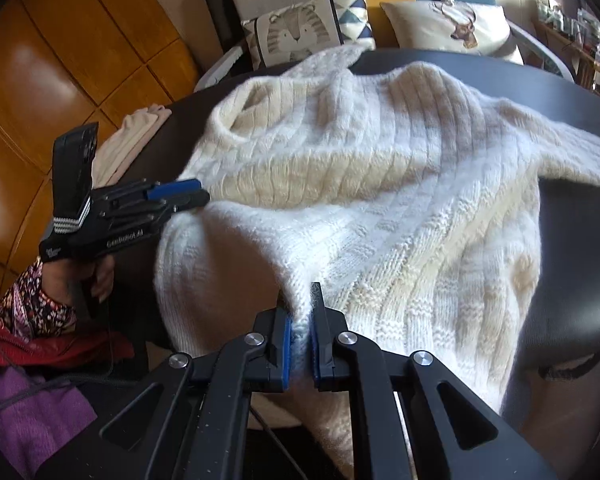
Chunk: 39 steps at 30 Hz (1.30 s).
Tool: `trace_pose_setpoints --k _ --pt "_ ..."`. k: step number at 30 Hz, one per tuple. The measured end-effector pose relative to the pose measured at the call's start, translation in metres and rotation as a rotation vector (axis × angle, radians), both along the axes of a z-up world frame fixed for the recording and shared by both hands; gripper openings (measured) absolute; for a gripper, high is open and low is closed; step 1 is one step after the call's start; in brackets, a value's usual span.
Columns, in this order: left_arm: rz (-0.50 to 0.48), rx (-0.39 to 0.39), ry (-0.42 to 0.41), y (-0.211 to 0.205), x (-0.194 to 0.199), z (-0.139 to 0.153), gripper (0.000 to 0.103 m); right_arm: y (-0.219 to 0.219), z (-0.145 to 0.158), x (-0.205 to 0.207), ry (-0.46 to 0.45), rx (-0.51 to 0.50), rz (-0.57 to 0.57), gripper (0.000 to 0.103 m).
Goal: Fold clothes
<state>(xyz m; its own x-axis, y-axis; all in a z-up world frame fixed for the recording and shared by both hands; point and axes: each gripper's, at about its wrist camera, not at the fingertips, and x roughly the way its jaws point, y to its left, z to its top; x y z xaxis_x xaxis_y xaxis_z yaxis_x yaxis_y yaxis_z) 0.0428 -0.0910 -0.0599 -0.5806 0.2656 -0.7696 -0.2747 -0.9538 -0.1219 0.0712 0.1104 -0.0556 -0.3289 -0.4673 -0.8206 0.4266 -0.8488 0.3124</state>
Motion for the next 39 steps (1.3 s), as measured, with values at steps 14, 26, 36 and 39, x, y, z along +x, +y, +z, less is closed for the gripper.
trace_pose_setpoints --k 14,26,36,39 --pt "-0.024 -0.03 -0.039 0.008 -0.007 -0.015 0.025 0.007 -0.054 -0.01 -0.166 0.073 0.001 0.008" --pt "-0.026 -0.025 -0.054 0.01 -0.012 -0.017 0.025 0.022 -0.024 -0.031 -0.101 -0.023 -0.097 0.03" --pt "-0.029 -0.053 -0.081 0.018 -0.022 -0.024 0.025 0.017 -0.044 -0.023 -0.172 0.014 -0.063 0.033" --pt "-0.032 -0.077 -0.086 0.02 -0.025 -0.028 0.025 0.026 -0.036 -0.013 -0.171 0.01 -0.029 0.033"
